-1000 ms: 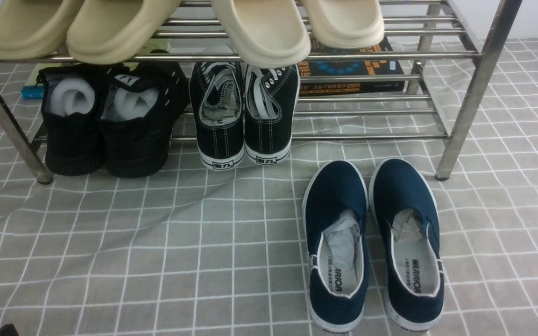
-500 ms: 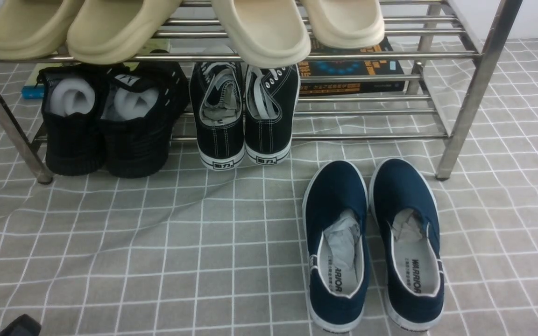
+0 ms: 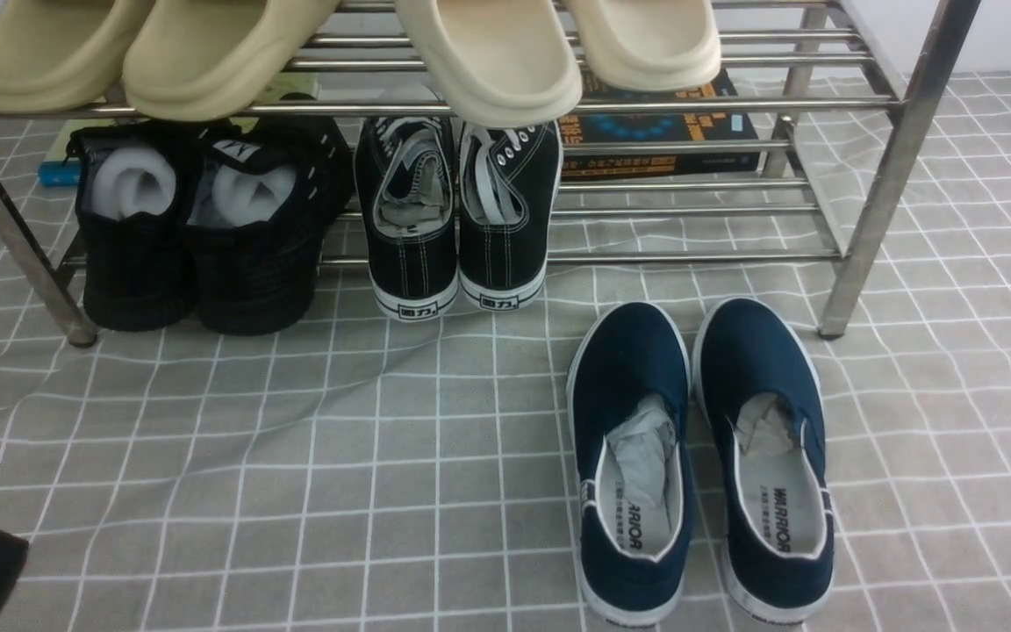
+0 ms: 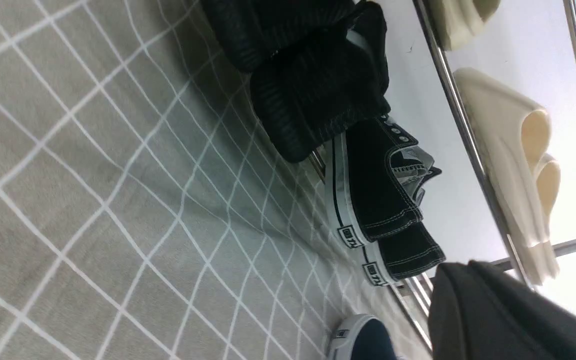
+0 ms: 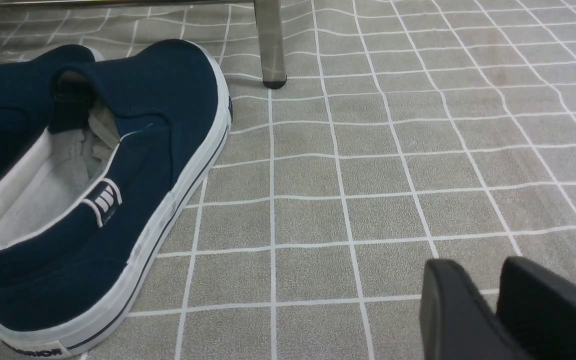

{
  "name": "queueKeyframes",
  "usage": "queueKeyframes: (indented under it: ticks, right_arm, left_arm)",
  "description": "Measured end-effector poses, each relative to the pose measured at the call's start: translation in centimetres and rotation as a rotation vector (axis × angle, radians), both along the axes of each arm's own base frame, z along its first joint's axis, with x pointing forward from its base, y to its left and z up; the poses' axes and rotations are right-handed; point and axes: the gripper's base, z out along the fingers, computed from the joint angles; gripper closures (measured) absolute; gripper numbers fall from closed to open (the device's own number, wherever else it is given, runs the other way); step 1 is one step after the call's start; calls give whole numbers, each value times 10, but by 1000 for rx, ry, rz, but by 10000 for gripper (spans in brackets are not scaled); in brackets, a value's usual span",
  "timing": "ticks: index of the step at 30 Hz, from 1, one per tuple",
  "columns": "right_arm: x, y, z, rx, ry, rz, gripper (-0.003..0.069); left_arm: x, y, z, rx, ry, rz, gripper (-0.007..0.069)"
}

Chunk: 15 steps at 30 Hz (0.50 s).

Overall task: Take the shoes off the shelf with your hand from the grey coffee tablecloth.
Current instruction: 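Grasp the leftmost shoe on the bottom shelf of the shoe rack with the left gripper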

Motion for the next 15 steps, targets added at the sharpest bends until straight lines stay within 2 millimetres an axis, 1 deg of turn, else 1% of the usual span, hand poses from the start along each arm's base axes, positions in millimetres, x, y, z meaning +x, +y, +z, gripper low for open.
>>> queueKeyframes:
  ticks: [1,2,3,4,6,7,9,10,11,12,13,15]
  right_arm:
    - [0,0,0,0,0,0,489]
    - [0,0,0,0,0,0,487]
    - [0,0,0,0,0,0,485]
    - [0,0,0,0,0,0,485]
    - [0,0,0,0,0,0,480]
    - [0,0,0,0,0,0,480]
    - [0,0,0,0,0,0,477]
    - [0,0,0,0,0,0,475]
    - [0,0,0,0,0,0,473]
    - [0,0,0,0,0,0,473]
    - [0,0,0,0,0,0,472]
    - [0,0,0,0,0,0,470]
  left_arm:
    - [2,0,7,27,31,-1,619]
    - [10,1,16,66,88,3,623]
    - [17,2,20,84,140,5,623]
    - [18,2,21,86,150,6,622]
    - [43,3,26,115,277,14,594]
    - [45,4,27,119,285,15,594]
    - [73,5,34,150,365,19,529]
    - [90,5,39,157,387,21,475]
    - [104,5,43,158,404,22,439]
    - [107,5,44,157,405,23,421]
    - [128,5,51,155,410,27,354]
    - [158,5,55,145,425,33,267]
